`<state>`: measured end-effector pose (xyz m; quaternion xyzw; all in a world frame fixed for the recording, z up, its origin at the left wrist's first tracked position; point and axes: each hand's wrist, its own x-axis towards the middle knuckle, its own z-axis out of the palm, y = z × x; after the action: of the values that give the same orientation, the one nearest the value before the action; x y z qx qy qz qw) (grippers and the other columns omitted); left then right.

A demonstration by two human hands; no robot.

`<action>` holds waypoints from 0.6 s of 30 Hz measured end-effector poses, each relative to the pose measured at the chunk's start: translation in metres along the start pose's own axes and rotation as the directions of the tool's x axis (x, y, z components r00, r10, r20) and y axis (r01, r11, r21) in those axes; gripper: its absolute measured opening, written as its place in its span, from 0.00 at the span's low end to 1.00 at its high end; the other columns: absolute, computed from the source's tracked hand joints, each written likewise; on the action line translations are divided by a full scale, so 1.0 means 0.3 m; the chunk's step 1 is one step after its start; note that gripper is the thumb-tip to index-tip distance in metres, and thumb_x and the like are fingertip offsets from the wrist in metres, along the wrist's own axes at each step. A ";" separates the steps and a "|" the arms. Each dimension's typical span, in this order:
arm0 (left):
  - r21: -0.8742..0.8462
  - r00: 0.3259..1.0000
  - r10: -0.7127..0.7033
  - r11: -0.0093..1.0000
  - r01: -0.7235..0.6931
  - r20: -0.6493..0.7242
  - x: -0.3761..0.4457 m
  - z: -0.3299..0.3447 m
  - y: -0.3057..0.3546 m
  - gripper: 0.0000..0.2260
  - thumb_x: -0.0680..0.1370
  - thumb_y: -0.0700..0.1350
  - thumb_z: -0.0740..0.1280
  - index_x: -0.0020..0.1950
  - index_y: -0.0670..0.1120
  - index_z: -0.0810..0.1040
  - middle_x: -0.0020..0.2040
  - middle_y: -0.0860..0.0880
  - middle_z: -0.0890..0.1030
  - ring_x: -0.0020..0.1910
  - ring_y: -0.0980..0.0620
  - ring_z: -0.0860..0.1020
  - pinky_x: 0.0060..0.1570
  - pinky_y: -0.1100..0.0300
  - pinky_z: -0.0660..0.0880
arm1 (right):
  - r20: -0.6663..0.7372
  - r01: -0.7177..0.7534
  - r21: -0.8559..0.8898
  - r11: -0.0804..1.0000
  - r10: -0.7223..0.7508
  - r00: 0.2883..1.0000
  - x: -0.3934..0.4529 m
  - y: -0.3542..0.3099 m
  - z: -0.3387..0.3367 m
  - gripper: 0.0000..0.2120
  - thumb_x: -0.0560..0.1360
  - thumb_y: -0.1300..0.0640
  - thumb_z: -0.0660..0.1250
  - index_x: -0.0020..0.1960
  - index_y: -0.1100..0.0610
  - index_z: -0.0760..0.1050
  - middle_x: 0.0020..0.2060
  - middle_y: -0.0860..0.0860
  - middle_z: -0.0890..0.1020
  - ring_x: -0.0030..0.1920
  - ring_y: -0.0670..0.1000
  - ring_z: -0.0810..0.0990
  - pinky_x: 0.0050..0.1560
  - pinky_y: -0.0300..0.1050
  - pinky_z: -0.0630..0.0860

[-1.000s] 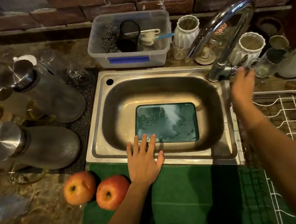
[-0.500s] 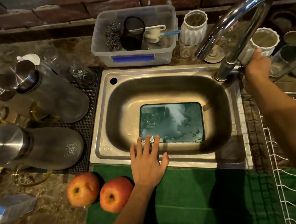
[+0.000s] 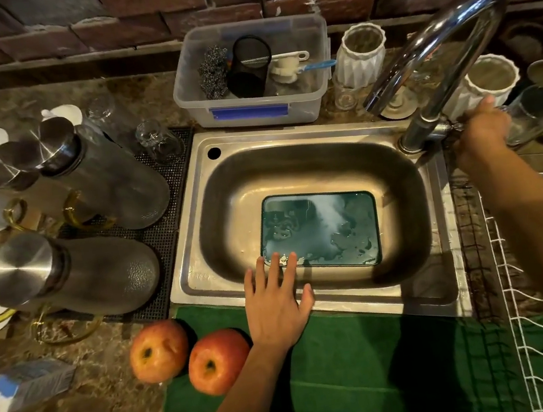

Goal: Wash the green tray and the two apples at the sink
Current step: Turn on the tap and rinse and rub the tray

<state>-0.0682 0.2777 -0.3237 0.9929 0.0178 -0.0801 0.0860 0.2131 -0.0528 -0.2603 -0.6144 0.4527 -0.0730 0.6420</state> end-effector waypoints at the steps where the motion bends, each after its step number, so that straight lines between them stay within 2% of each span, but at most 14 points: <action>1: 0.000 1.000 0.002 1.000 -0.002 -0.002 0.000 -0.001 0.001 0.28 0.77 0.61 0.59 0.76 0.54 0.67 0.75 0.44 0.71 0.75 0.39 0.66 0.72 0.38 0.63 | -0.010 -0.020 0.002 1.000 0.020 1.000 -0.001 -0.002 -0.001 0.18 0.80 0.42 0.57 0.58 0.54 0.74 0.57 0.53 0.82 0.54 0.52 0.82 0.57 0.55 0.80; 4: 0.002 1.000 0.003 1.000 -0.003 -0.015 -0.001 -0.001 0.001 0.28 0.78 0.61 0.59 0.76 0.53 0.67 0.75 0.44 0.71 0.75 0.39 0.67 0.72 0.39 0.63 | -0.019 -0.047 0.040 0.998 0.048 0.999 -0.009 -0.006 0.002 0.15 0.80 0.41 0.57 0.49 0.52 0.74 0.52 0.52 0.83 0.49 0.51 0.83 0.53 0.54 0.82; 6: 0.001 1.000 0.007 1.000 -0.007 -0.022 -0.002 -0.001 0.000 0.28 0.78 0.60 0.59 0.76 0.53 0.68 0.75 0.44 0.71 0.74 0.39 0.67 0.72 0.39 0.63 | -0.021 -0.042 0.032 0.999 0.042 0.999 -0.010 -0.004 0.000 0.15 0.79 0.41 0.57 0.46 0.51 0.73 0.52 0.52 0.83 0.49 0.52 0.83 0.53 0.54 0.82; 10: 0.000 1.000 0.006 1.000 -0.006 -0.010 0.000 0.003 -0.001 0.28 0.78 0.61 0.58 0.77 0.53 0.66 0.75 0.44 0.71 0.75 0.39 0.67 0.72 0.39 0.63 | -0.009 -0.048 0.033 0.998 0.048 0.999 -0.006 -0.004 -0.004 0.17 0.79 0.40 0.57 0.54 0.52 0.74 0.54 0.52 0.82 0.52 0.52 0.82 0.55 0.54 0.81; 14: 0.004 1.000 0.004 1.000 -0.004 0.003 0.004 0.003 -0.003 0.28 0.78 0.60 0.59 0.77 0.53 0.67 0.75 0.44 0.72 0.74 0.39 0.67 0.71 0.39 0.63 | -0.004 -0.056 0.058 0.997 0.056 0.998 -0.024 -0.012 0.002 0.16 0.80 0.40 0.57 0.55 0.52 0.73 0.55 0.52 0.82 0.51 0.51 0.82 0.53 0.52 0.82; 16: -0.003 1.000 0.007 1.000 -0.007 -0.003 0.003 0.000 0.003 0.28 0.78 0.60 0.59 0.77 0.52 0.67 0.75 0.44 0.72 0.74 0.40 0.68 0.71 0.40 0.65 | 0.035 -0.071 0.083 0.994 0.068 0.997 -0.031 -0.010 -0.002 0.20 0.80 0.40 0.56 0.63 0.52 0.72 0.58 0.51 0.81 0.53 0.51 0.81 0.56 0.52 0.81; 18: -0.041 0.999 -0.043 0.998 0.043 -0.010 0.015 -0.008 0.014 0.28 0.79 0.59 0.59 0.78 0.52 0.66 0.75 0.45 0.72 0.74 0.41 0.69 0.70 0.42 0.67 | 0.039 -0.011 0.069 0.998 0.009 0.999 -0.054 0.004 -0.012 0.23 0.80 0.41 0.55 0.68 0.55 0.70 0.61 0.52 0.79 0.58 0.51 0.79 0.60 0.51 0.77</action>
<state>-0.0632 0.2742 -0.3213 0.9908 0.0411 -0.0762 0.1042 0.2007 -0.0446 -0.2527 -0.5907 0.4405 -0.0736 0.6720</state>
